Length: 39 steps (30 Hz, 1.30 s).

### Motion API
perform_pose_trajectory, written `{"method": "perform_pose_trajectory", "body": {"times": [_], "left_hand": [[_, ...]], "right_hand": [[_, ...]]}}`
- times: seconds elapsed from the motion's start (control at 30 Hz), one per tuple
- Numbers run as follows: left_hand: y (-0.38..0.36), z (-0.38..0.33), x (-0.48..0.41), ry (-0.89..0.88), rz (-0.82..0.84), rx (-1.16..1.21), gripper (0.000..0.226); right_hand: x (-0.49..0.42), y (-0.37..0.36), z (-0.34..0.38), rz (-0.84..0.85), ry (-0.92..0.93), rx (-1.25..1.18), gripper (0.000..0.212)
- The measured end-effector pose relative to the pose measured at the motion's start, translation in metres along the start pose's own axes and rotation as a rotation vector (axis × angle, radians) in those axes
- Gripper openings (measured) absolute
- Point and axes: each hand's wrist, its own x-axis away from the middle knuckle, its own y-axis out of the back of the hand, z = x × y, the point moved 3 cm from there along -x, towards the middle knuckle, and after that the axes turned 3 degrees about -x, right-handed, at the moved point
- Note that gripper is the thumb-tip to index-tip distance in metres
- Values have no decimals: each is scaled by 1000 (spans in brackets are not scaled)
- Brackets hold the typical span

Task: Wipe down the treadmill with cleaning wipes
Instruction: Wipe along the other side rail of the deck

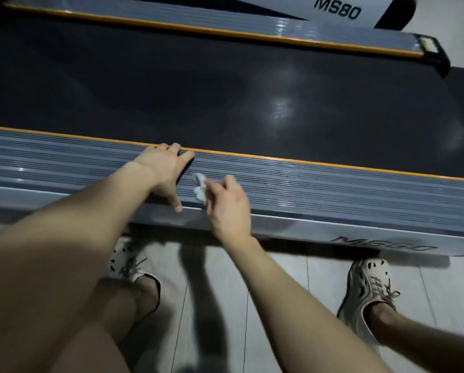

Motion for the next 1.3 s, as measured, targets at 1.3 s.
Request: {"method": "perform_pose_trajectory", "body": {"times": [1.3], "left_hand": [[-58, 124, 8, -168, 7, 97, 147]], "right_hand": [[-18, -37, 73, 286, 13, -77, 26]]}}
